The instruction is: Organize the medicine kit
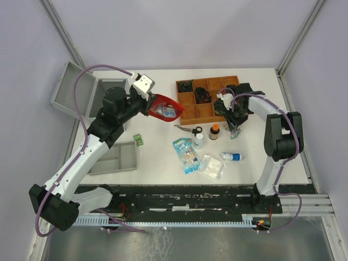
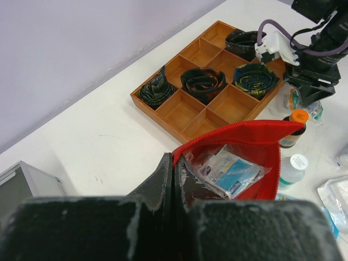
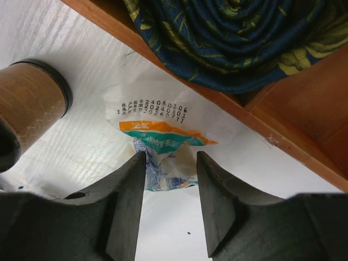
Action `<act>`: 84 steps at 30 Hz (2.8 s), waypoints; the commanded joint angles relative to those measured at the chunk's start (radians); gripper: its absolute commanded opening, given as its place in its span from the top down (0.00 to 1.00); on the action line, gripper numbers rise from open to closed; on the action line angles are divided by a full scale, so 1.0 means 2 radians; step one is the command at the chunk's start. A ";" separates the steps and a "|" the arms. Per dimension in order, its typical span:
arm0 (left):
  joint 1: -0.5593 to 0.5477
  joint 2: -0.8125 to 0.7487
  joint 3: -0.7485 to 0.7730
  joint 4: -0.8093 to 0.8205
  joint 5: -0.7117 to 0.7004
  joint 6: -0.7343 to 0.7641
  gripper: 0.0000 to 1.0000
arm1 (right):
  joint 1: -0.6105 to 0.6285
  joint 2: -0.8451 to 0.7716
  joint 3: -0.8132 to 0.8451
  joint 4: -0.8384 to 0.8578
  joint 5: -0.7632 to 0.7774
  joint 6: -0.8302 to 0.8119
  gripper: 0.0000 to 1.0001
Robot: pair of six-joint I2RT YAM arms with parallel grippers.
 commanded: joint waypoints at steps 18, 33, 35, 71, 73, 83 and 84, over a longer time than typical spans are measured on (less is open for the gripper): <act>0.002 -0.002 -0.033 0.051 0.034 -0.027 0.97 | 0.001 -0.104 0.015 -0.045 -0.037 -0.002 0.98; 0.001 0.041 -0.012 0.067 0.065 -0.107 0.97 | 0.170 -0.277 0.113 -0.114 -0.173 0.032 0.99; 0.001 0.050 -0.003 0.066 0.079 -0.122 0.97 | 0.192 -0.274 0.132 -0.102 -0.206 0.050 0.99; -0.017 0.032 -0.043 0.098 0.238 -0.136 0.97 | 0.291 -0.152 0.238 -0.083 -0.105 0.065 0.98; -0.018 0.032 -0.043 0.096 0.233 -0.133 0.97 | 0.291 -0.155 0.242 -0.091 -0.119 0.066 0.97; -0.017 0.060 -0.012 0.074 0.205 -0.235 0.97 | 0.291 -0.190 0.235 -0.097 -0.139 0.067 0.97; -0.017 0.062 -0.008 0.074 0.203 -0.253 0.97 | 0.291 -0.191 0.236 -0.104 -0.145 0.060 0.97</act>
